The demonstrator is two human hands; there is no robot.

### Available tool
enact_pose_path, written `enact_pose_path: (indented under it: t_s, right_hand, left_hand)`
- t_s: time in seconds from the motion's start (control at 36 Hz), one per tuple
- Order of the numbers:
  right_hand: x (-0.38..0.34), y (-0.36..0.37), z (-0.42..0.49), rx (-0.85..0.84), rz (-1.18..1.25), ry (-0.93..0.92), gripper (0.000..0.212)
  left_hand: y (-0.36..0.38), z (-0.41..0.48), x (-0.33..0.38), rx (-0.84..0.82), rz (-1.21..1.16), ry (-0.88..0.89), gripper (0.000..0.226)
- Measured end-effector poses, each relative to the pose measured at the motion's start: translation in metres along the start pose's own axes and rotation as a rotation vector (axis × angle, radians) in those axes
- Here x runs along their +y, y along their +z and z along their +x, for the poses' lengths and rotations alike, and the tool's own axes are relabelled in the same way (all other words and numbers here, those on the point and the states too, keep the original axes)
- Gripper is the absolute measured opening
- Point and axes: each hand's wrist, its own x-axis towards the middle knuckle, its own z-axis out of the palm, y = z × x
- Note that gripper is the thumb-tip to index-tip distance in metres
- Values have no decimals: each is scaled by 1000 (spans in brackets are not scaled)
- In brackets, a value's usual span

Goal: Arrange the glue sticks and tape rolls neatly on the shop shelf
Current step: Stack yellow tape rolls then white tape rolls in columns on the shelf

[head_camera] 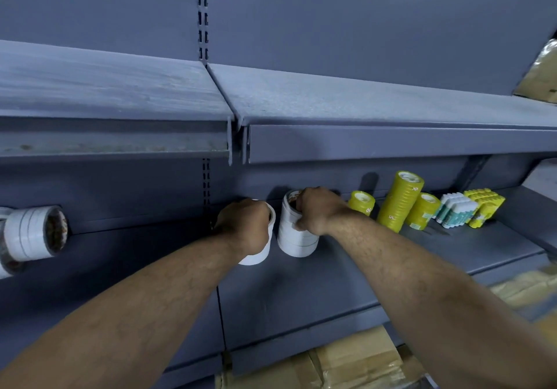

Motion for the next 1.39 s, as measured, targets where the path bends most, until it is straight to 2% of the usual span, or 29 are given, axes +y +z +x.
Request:
enact_pose_path:
  t_s: [0.17,0.25,0.33,0.53,0.69,0.75,0.81,0.92,1.0,1.11,1.31,1.39]
  right_hand:
    - [2,1,1,-3,-38,-18,26]
    - [1,-1,-1,3,-55,-35,22]
    - [1,-2,-2,8,-65,-46,18]
    - [2,-6,-13,45,-19,-45,18]
    - [0,-10,-25,325,-107,-93,34]
    - [0,-9,-25,357,-91,-119,38]
    - [1,-8,-24,354,-31,-141,37]
    - [-2,0,-20,293,62,-182,29]
    - [-13,6,-18,279,59,-207,19]
    - [-39,11,-18,251,75,-337,29]
    - [-117,12,-33,96,153,-480,43]
    - [-144,18,-41,124,153,-559,46]
  left_hand:
    - [5,6,-2,-40,19,-15,30]
    - [5,8,-2,-55,26,-7,6]
    - [8,11,-3,-64,51,-11,15]
    - [14,11,-3,-102,54,-34,21]
    - [14,7,-1,-160,-37,-72,42]
    - [10,3,2,-148,-52,-64,40]
    - [6,0,2,-137,-14,-52,39]
    - [0,-11,-7,-126,-70,-110,64]
    - [-5,-25,-19,-121,-59,-175,66]
    - [-10,-54,-45,-101,16,-269,68]
    - [-32,-121,-87,-62,79,-429,70]
    - [-41,-149,-109,-39,95,-485,71]
